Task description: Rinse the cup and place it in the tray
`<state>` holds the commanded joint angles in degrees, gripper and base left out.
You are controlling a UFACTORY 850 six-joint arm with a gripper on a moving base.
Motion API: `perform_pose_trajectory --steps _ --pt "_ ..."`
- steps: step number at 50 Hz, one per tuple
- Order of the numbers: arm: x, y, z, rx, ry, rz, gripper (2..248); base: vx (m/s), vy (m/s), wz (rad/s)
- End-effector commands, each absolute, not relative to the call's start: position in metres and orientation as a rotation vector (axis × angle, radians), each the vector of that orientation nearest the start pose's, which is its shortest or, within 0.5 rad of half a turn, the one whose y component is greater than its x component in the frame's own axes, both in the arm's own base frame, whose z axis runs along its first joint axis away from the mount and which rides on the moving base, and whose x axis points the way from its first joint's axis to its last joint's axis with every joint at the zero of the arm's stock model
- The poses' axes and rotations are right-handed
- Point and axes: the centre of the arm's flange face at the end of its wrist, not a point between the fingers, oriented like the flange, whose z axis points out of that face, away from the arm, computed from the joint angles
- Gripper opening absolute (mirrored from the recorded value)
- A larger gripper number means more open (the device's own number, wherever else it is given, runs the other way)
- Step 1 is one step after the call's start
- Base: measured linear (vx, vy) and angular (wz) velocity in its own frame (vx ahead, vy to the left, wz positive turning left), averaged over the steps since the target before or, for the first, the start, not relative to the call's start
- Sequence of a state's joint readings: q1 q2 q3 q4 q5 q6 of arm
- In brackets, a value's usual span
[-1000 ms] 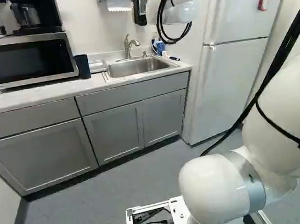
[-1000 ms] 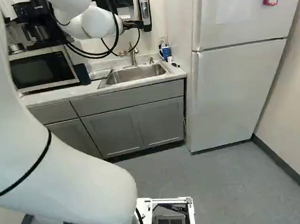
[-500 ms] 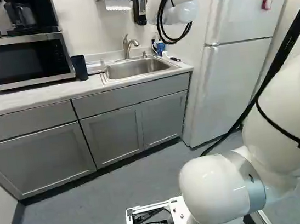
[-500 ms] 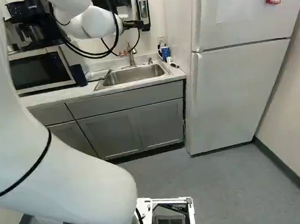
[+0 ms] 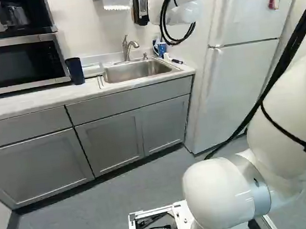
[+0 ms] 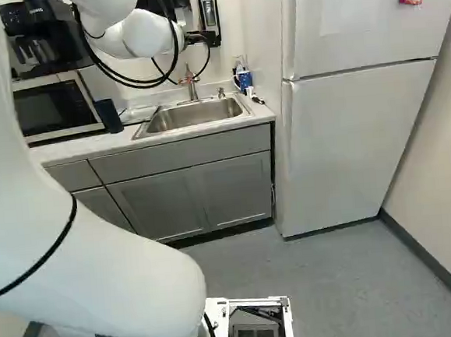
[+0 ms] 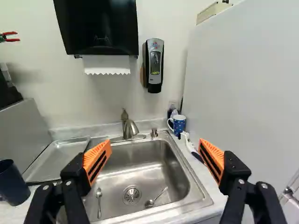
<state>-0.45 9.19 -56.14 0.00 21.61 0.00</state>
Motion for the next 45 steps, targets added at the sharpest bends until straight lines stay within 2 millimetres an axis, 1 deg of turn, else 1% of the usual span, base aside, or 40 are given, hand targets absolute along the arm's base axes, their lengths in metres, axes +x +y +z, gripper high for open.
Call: perform_pose_trajectory --steps 20,45 --pt "0.4773 -0.0038 0.7026 -2.284 0.009 -2.165 247 0.069 -0.031 0.171" --pt "0.4773 -0.0038 0.7026 -2.284 0.009 -2.165 247 0.092 -0.035 0.285"
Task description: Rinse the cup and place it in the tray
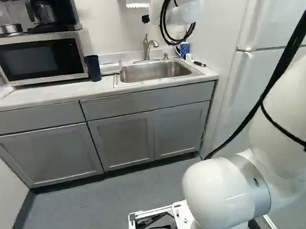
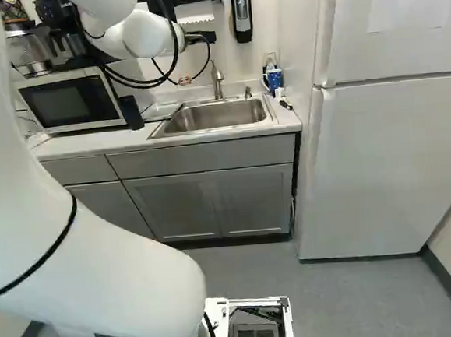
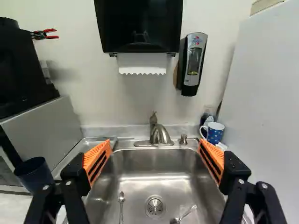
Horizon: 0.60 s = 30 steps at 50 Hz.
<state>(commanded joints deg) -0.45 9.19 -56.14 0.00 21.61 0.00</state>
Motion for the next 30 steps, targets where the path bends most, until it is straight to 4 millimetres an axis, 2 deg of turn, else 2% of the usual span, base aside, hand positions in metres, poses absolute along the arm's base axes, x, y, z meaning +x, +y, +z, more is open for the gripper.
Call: perform_pose_trajectory --steps 30 --pt "0.4773 -0.0038 0.7026 -2.284 0.009 -2.165 247 0.094 -0.037 0.295"
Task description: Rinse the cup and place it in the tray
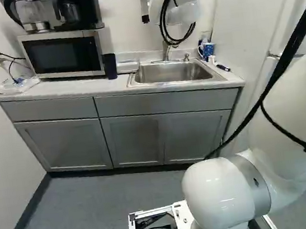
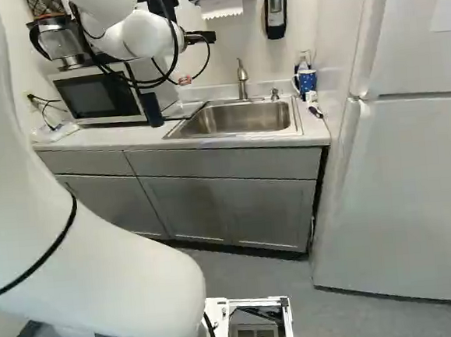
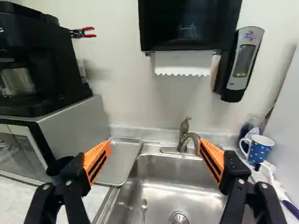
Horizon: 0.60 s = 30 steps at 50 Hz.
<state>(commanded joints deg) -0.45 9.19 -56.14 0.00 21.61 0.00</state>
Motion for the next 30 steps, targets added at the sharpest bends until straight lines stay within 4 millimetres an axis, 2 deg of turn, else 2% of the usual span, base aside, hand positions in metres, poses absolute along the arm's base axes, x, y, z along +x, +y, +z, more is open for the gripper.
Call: perform_pose_trajectory --steps 30 --pt "0.4773 -0.0038 0.7026 -2.284 0.009 -2.165 247 0.091 -0.039 0.289"
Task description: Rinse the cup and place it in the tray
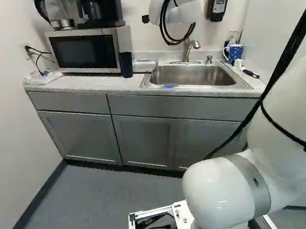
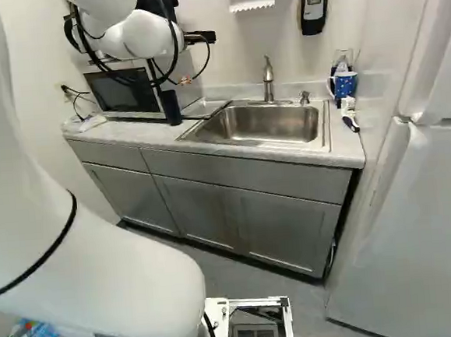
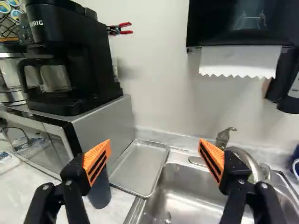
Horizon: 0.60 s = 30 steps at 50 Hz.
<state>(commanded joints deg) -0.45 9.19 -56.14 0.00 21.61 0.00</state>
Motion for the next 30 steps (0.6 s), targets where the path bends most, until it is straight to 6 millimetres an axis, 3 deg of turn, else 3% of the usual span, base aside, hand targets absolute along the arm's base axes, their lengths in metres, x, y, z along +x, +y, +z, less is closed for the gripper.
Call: perform_pose_trajectory --steps 30 --pt "0.4773 -0.0038 0.7026 -2.284 0.009 -2.165 247 0.067 -0.084 0.019"
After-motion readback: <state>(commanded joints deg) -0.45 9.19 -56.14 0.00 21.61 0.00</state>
